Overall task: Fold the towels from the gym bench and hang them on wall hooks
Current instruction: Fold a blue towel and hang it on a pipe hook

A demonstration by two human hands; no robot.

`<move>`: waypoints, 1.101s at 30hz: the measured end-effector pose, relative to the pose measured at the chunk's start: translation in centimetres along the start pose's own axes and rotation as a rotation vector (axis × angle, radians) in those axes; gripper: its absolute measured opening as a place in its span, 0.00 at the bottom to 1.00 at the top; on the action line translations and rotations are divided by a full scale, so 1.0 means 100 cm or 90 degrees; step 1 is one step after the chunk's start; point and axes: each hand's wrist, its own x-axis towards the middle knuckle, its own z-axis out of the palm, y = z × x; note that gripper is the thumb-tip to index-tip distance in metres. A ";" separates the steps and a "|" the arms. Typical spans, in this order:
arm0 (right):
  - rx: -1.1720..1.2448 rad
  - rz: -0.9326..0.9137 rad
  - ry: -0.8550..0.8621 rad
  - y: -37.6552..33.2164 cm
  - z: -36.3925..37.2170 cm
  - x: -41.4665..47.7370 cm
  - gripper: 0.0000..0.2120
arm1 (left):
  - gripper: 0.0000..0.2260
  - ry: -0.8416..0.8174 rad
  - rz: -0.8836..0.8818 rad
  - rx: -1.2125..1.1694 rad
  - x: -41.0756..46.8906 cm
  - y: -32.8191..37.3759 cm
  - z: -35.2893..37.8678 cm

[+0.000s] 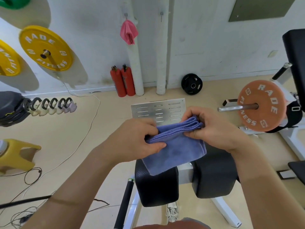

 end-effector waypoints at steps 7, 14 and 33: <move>-0.420 -0.050 0.014 -0.034 0.023 0.008 0.20 | 0.09 0.102 0.029 0.064 0.013 0.002 -0.004; -0.363 -0.132 -0.013 -0.040 0.018 0.062 0.07 | 0.12 0.245 -0.034 -0.018 0.024 -0.005 -0.035; -0.075 -0.029 0.035 -0.096 0.034 0.062 0.16 | 0.23 0.337 -0.045 -0.181 -0.045 -0.041 -0.089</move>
